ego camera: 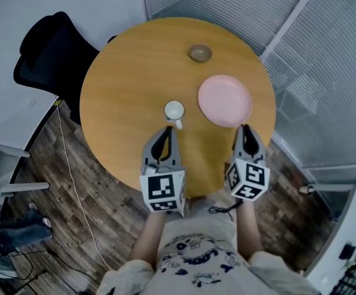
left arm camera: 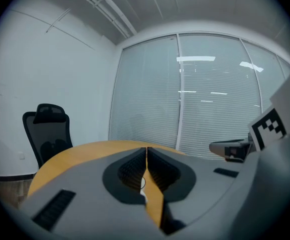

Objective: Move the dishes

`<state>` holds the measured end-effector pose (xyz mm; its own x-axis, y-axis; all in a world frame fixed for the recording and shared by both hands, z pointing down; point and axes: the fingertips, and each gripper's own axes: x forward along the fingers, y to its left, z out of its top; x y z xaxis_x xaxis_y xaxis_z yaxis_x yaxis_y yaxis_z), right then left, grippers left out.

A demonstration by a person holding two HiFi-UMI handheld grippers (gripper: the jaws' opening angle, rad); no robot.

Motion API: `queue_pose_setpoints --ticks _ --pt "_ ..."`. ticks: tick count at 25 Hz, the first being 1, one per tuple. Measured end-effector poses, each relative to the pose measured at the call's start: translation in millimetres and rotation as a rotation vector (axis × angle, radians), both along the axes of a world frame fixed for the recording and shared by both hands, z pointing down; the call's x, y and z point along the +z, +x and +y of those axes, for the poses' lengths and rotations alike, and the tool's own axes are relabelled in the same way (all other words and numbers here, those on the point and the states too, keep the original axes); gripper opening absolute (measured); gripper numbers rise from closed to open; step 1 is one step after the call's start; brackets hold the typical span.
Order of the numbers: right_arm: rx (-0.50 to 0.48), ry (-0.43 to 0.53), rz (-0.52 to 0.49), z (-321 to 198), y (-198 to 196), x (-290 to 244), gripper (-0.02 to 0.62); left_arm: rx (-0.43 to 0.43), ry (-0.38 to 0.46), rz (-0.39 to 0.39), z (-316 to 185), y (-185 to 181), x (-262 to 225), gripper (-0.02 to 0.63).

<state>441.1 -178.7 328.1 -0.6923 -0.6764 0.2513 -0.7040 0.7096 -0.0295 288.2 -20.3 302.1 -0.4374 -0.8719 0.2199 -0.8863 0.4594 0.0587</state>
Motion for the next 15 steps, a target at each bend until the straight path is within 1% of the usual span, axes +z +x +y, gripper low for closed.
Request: queue_pose_setpoints --ticks 3,8,9,12,15 --pt "0.014 -0.033 0.025 -27.0 -4.6 15.3 0.02 0.015 -0.017 0.028 -27.4 -3.6 11.9 0.009" --pt "0.008 -0.073 0.082 -67.1 -15.9 41.1 0.022 0.042 -0.043 0.079 -69.3 -5.8 33.0 0.009" --pt "0.001 -0.083 0.099 -74.9 -18.4 46.9 0.029 0.045 -0.051 0.086 -77.4 -5.7 37.6 0.009" --pt "-0.017 -0.124 0.138 -93.1 -25.9 66.2 0.089 0.05 -0.085 0.112 -96.1 -6.1 55.1 0.009" --pt "-0.007 -0.157 0.167 -110.1 -29.0 83.5 0.101 0.065 -0.1 0.156 -114.5 -5.3 71.0 0.009"
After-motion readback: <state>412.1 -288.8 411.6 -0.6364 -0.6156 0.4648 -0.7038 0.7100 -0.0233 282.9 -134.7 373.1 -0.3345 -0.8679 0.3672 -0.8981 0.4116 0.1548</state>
